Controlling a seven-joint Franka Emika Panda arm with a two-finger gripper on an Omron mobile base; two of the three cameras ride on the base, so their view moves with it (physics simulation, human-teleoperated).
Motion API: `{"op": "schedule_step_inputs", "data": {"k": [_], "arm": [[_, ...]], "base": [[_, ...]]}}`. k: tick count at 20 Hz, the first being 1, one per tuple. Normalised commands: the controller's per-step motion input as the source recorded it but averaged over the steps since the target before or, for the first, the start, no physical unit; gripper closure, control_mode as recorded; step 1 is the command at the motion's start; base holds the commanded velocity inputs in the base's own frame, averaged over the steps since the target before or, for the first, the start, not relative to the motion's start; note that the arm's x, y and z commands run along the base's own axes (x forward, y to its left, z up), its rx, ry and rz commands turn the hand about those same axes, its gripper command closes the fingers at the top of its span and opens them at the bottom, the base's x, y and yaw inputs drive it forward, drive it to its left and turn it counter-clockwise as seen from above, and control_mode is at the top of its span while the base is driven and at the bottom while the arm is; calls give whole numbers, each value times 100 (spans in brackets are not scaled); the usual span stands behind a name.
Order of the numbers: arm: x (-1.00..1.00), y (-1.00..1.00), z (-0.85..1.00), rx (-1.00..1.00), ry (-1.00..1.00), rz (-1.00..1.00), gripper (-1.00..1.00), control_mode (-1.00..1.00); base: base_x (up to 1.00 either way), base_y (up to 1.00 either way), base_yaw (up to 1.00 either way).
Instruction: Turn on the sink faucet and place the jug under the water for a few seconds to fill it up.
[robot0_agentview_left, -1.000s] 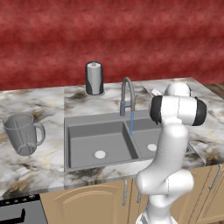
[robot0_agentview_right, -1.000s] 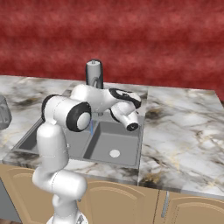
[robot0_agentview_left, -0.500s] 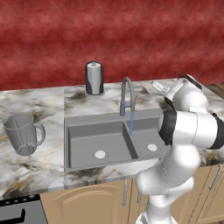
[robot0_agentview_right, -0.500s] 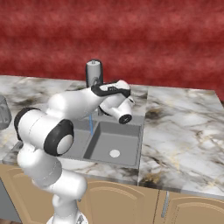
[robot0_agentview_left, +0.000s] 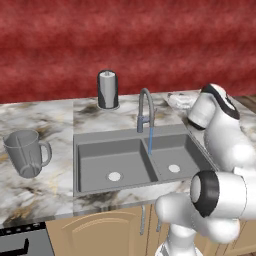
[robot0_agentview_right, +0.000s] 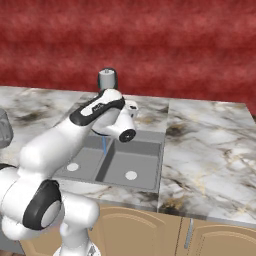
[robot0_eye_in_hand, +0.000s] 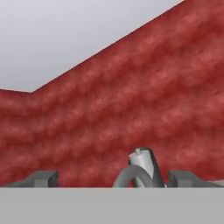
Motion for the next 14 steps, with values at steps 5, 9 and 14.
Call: {"op": "schedule_step_inputs", "data": {"k": [5,9,14], "arm": [[-91,53,37,-28,-12,15,-100,-100],[-93,56,29,-28,-14,15,-100,-100],[-81,83,17,-23,-3,12,-100,-100]], "base": [[0,0,0],[0,0,0],[0,0,0]]}}
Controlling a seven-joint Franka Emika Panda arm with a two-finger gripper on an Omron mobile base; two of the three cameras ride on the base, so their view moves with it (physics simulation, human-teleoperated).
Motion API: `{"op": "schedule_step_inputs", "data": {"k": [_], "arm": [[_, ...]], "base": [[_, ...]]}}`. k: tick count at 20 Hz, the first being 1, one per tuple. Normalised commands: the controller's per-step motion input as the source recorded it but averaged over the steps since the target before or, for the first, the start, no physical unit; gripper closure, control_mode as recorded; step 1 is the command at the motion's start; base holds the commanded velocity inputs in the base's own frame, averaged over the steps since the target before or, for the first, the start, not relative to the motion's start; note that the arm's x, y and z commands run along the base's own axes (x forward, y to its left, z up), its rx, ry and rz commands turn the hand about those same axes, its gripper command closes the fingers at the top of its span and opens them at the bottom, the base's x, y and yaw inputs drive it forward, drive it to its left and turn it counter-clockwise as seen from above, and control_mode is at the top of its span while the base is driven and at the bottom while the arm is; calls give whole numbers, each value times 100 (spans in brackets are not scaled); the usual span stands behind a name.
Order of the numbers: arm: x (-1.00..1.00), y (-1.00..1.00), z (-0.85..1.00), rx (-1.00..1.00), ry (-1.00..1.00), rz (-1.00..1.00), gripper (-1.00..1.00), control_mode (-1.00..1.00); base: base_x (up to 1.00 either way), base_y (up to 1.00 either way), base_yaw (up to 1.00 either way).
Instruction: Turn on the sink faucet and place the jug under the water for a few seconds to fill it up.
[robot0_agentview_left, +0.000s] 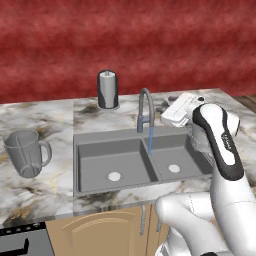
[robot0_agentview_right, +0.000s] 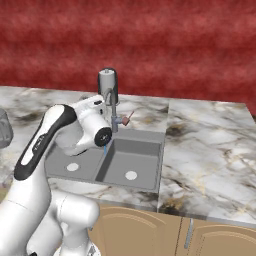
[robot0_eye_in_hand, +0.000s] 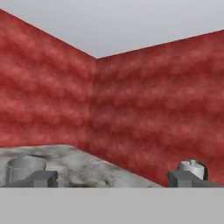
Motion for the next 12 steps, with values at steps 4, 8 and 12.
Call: {"op": "schedule_step_inputs", "data": {"k": [4,8,12], "arm": [[-54,100,-4,-20,0,11,-100,-100],[-47,100,-16,-16,0,11,-100,-100],[-43,100,-8,-9,0,7,-100,-100]], "base": [[0,0,0],[0,0,0],[0,0,0]]}}
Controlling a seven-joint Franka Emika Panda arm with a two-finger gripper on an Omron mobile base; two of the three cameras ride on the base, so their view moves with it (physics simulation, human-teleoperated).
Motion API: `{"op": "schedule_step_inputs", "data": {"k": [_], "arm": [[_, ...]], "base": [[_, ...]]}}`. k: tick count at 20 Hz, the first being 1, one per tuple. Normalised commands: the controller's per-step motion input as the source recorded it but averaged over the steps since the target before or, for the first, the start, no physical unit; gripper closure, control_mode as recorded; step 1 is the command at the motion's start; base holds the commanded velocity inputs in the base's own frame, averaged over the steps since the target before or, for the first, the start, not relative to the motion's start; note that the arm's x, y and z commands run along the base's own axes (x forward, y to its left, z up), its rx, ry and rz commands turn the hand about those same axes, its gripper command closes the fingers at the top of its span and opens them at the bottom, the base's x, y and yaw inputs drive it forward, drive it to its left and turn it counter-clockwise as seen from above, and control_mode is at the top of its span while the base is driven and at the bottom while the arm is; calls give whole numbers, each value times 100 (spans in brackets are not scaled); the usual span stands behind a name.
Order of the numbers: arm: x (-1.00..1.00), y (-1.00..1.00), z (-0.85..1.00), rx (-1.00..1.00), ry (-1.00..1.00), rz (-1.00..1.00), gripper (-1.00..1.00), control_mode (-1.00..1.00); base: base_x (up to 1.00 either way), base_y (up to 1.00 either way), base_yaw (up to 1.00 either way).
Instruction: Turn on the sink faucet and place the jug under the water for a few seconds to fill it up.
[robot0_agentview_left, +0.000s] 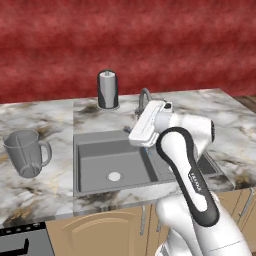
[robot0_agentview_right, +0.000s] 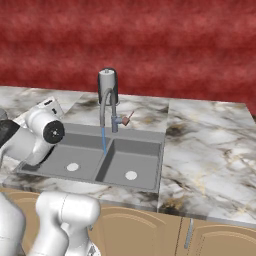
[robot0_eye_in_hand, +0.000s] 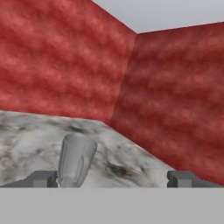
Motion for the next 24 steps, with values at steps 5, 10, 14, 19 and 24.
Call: {"op": "schedule_step_inputs", "data": {"k": [5,10,14,19,24], "arm": [[-50,100,-19,-5,0,8,-100,-100],[-25,81,-17,0,1,5,-100,-100],[23,56,-11,0,8,6,-100,-100],[48,27,-24,0,9,11,-100,-100],[55,1,-40,0,1,16,-100,-100]], "base": [[0,0,0],[0,0,0],[0,0,0],[0,0,0],[0,0,0]]}}
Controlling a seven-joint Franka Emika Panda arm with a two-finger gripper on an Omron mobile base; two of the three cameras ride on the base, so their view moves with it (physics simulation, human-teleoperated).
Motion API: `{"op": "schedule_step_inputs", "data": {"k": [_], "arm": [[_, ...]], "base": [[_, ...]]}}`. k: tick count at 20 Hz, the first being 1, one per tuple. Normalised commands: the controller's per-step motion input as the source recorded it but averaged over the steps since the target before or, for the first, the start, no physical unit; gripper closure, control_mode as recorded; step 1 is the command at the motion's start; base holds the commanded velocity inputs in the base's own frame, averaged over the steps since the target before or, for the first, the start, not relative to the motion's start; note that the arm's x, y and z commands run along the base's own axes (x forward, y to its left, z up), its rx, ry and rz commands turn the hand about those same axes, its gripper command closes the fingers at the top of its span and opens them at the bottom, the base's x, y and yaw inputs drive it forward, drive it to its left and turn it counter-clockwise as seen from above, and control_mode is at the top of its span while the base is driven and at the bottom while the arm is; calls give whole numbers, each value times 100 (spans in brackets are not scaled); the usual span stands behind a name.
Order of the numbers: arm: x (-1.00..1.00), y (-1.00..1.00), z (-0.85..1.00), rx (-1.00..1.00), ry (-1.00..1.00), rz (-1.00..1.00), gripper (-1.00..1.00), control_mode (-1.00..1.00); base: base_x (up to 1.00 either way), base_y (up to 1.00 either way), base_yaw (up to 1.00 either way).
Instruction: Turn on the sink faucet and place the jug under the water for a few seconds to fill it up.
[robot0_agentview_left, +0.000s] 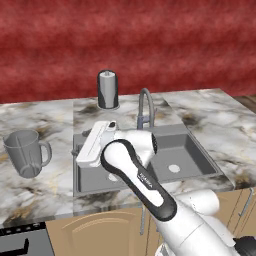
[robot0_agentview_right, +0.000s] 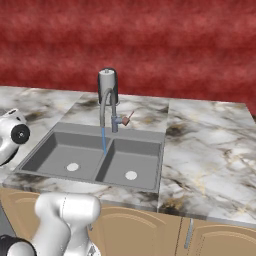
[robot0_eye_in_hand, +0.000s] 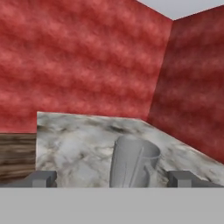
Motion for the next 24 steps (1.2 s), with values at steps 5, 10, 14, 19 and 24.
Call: {"op": "schedule_step_inputs", "data": {"k": [5,10,14,19,24], "arm": [[54,3,-42,0,0,12,-100,-100],[55,23,-35,0,0,5,-100,-100],[38,31,-25,0,1,2,-100,-100],[25,40,-18,0,2,0,-100,-100],[17,43,-18,0,0,0,-100,-100]], "base": [[0,0,0],[0,0,0],[0,0,0],[0,0,0],[0,0,0]]}}
